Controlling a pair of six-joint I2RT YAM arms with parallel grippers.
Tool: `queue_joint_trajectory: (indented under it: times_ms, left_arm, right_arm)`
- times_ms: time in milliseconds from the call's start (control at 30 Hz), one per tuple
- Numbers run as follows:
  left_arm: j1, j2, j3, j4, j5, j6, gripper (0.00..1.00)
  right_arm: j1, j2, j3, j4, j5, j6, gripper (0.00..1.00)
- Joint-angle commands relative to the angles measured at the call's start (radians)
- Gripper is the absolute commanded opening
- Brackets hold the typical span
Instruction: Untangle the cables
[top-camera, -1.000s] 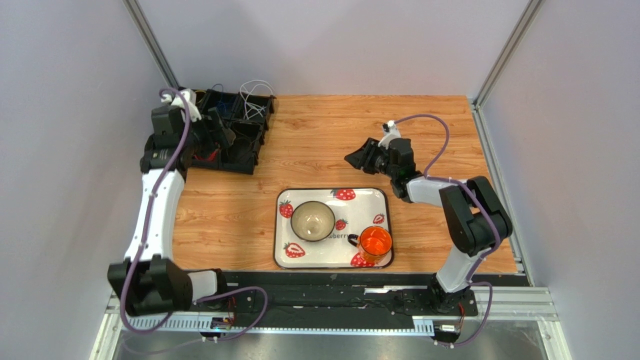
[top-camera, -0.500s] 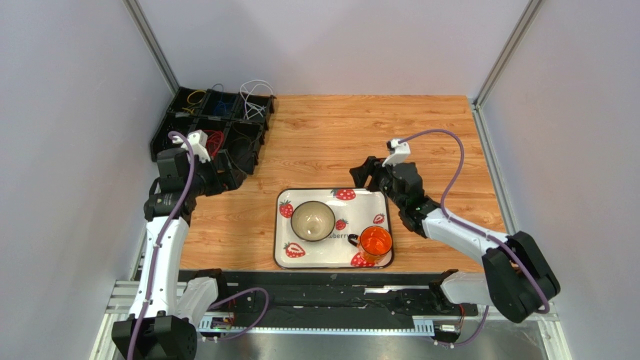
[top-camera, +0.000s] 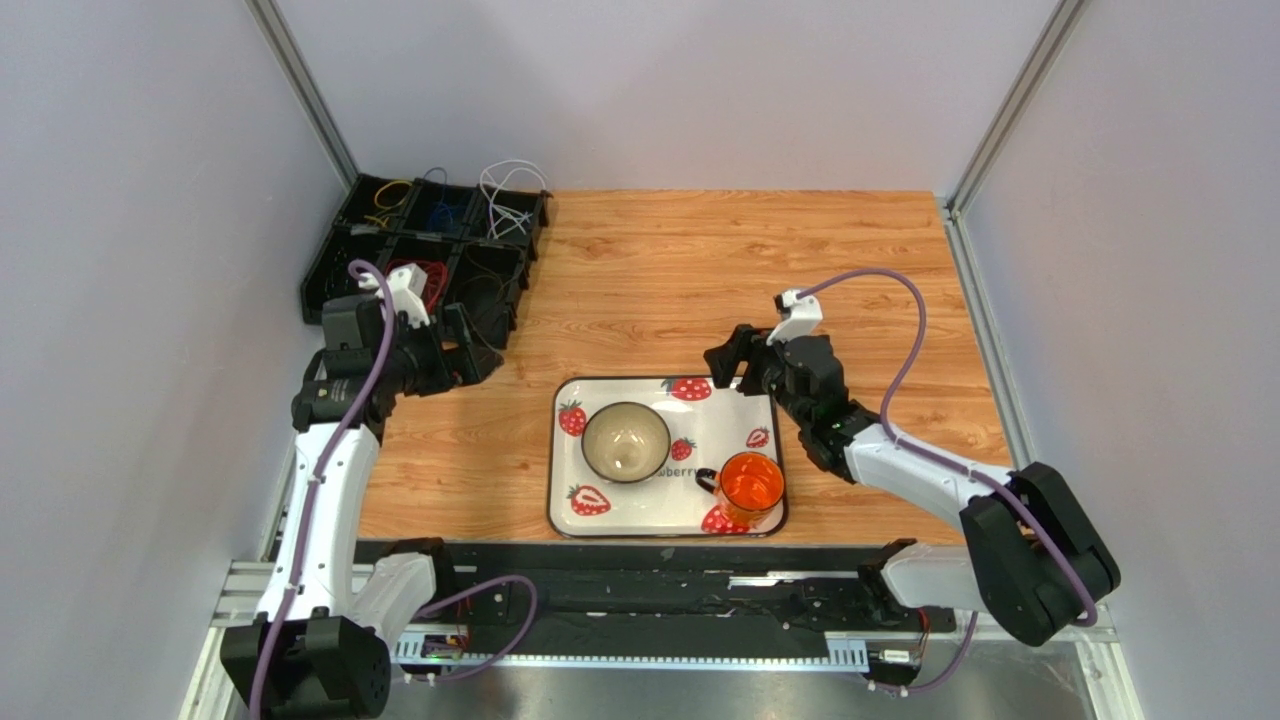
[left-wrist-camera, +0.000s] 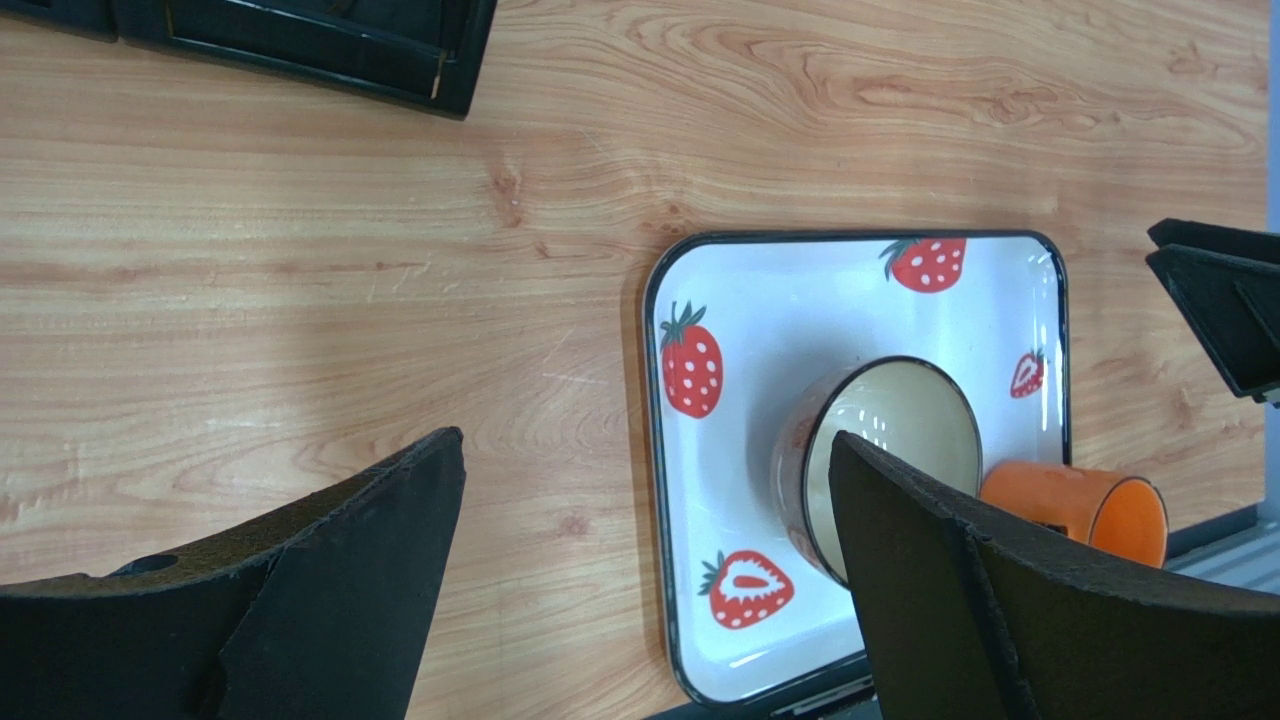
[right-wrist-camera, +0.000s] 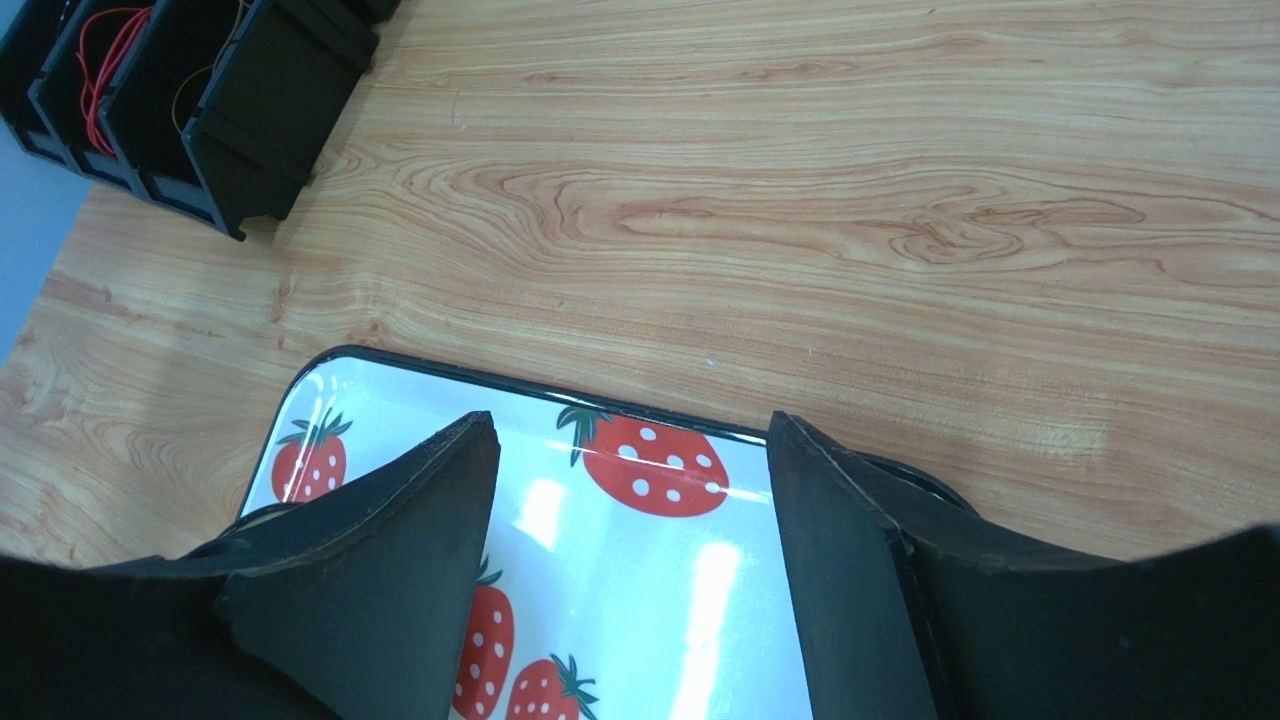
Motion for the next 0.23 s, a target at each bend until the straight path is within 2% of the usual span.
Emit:
queue_joint_trajectory:
  times_ms: [0,200]
  left_arm:
    - [-0.008,-0.022,0.035,-0.010,0.010,0.011,0.99]
    - [-0.015,-0.019,0.038,-0.017,0.007,0.012,0.99]
  right_arm:
    - [-0.002,0.001,0.028,0.054,0.017,-0.020,0.69]
    - [-0.002,-0.001,0.029,0.060,0.021,-0.017,0.70]
